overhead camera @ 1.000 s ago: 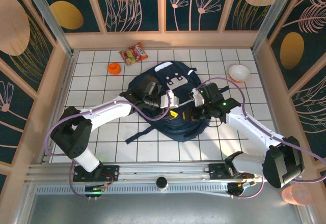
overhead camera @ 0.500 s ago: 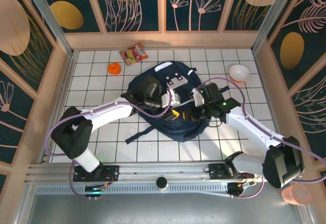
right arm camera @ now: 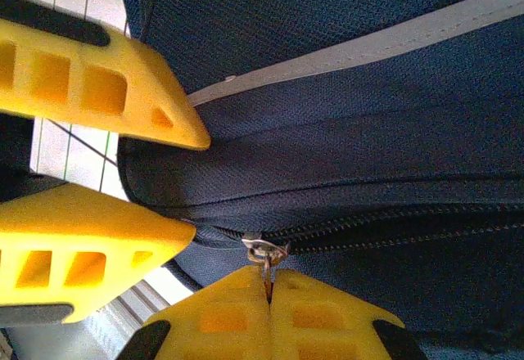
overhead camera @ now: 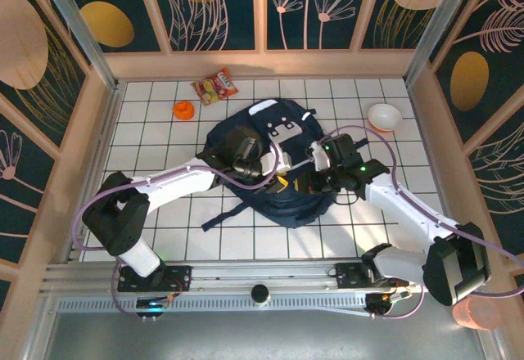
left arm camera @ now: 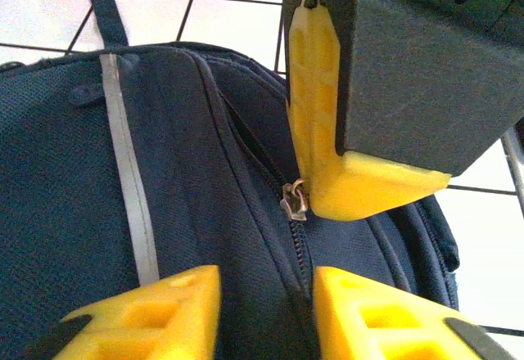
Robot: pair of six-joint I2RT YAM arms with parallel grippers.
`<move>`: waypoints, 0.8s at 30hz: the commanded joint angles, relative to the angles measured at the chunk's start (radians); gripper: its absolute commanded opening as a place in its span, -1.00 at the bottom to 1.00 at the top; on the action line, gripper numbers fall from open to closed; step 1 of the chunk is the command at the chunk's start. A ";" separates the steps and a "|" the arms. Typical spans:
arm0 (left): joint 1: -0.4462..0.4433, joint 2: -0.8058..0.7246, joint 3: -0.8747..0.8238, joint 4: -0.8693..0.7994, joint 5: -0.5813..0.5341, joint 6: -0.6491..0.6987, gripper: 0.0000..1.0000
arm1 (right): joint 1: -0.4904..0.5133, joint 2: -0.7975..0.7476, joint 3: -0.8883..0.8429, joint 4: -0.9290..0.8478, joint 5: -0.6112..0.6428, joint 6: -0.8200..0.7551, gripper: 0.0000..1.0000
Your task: Pack books, pencil case, and school supplies into a backpack
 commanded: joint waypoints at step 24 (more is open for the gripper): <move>0.218 -0.135 -0.129 -0.262 -0.074 0.352 -1.00 | 0.004 -0.010 -0.062 0.068 -0.042 0.032 -1.00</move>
